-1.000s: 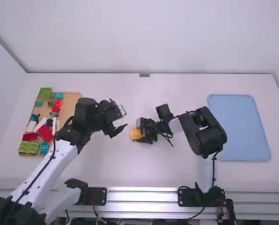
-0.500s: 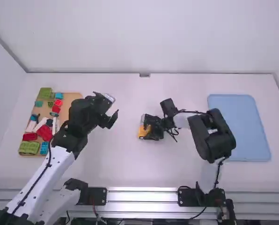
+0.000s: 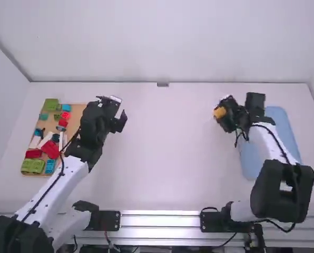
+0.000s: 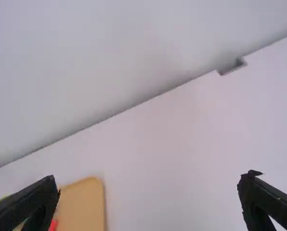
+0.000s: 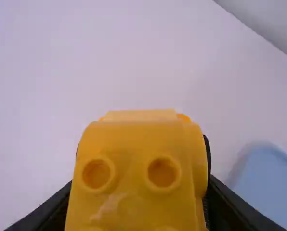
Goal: Assemble lego blocks to make yellow taxi
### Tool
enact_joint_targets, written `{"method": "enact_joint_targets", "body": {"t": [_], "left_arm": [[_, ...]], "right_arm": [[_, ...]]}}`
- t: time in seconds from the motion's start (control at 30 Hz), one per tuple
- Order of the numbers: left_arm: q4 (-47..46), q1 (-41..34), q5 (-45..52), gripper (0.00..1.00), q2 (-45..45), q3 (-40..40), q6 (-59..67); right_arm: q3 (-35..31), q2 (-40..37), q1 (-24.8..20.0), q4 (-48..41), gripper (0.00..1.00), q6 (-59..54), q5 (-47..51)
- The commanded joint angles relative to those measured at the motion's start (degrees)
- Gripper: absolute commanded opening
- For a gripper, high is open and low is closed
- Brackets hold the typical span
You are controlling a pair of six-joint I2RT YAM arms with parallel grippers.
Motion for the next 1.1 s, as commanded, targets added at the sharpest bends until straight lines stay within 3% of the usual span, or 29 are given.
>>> {"method": "enact_joint_targets", "body": {"t": [0.0, 0.03, 0.2, 0.53, 0.67, 0.77, 1.07], "left_arm": [[1.2, 0.8, -1.9, 0.99, 1.3, -0.3, -0.4], [2.2, 0.9, -2.0, 0.99, 2.1, -0.3, -0.4], [3.8, 1.0, -1.9, 0.99, 3.8, -0.3, -0.4], [3.6, 0.7, -1.9, 0.99, 3.9, -0.3, -0.4], [3.4, 0.6, -1.9, 0.99, 3.9, -0.3, -0.4], [3.6, 0.5, -1.8, 0.99, 3.9, -0.3, -0.4], [2.4, 0.5, -1.4, 0.99, 2.9, 1.2, -3.8]], "right_arm": [[0.6, 0.0, -4.8, -0.4, 0.41, 8.0, 1.9], [0.5, 1.1, -8.6, -0.2, 0.41, 10.4, 1.9], [-0.3, 6.1, -16.2, 4.3, 0.42, 16.6, 4.7], [-4.9, 16.0, -22.1, 16.2, 0.47, 20.3, 4.9], [-5.8, 17.8, -23.4, 17.9, 0.58, 21.0, 4.9], [-5.8, 18.0, -23.5, 16.7, 0.97, 20.9, 4.9], [-5.3, 12.2, -22.2, 10.9, 0.98, 21.8, 6.6]]}}
